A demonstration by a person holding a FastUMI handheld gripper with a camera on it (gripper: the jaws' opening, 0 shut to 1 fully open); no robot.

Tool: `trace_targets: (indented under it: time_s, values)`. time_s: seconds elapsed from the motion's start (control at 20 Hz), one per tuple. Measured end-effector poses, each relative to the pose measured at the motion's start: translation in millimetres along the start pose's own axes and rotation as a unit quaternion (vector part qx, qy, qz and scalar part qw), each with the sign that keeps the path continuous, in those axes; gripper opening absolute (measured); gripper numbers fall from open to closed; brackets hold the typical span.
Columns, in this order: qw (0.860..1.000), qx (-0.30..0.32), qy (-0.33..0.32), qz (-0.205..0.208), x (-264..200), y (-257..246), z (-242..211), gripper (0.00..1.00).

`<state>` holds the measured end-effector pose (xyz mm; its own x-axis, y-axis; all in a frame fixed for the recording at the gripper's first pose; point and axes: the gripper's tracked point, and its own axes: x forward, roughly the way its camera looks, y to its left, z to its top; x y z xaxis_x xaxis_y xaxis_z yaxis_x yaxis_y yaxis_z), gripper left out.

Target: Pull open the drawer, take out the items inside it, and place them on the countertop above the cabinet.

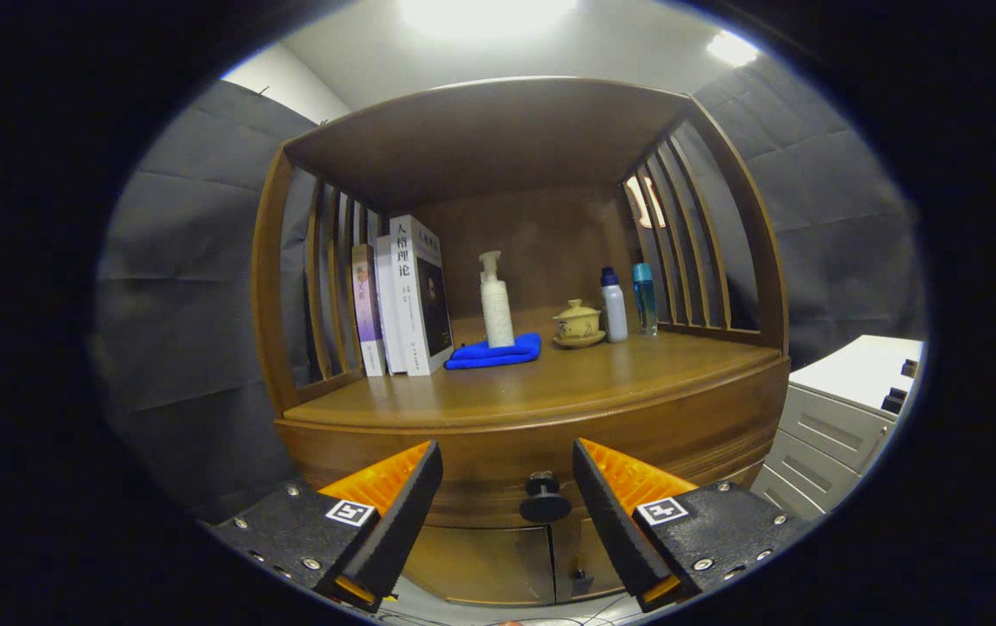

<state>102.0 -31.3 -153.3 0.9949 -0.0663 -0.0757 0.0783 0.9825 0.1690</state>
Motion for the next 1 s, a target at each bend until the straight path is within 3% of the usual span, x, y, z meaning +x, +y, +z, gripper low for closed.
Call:
trace_targets:
  time_s: [0.65,0.75,1.0]
  values:
    - [0.998,-0.046,0.046,-0.027,31.6,-21.6,-66.5,0.94]
    - [0.998,-0.039,0.047,-0.020,36.7,-19.3,-70.2,0.89]
    - [0.999,-0.019,0.033,-0.013,41.5,-24.4,-67.8,0.57]
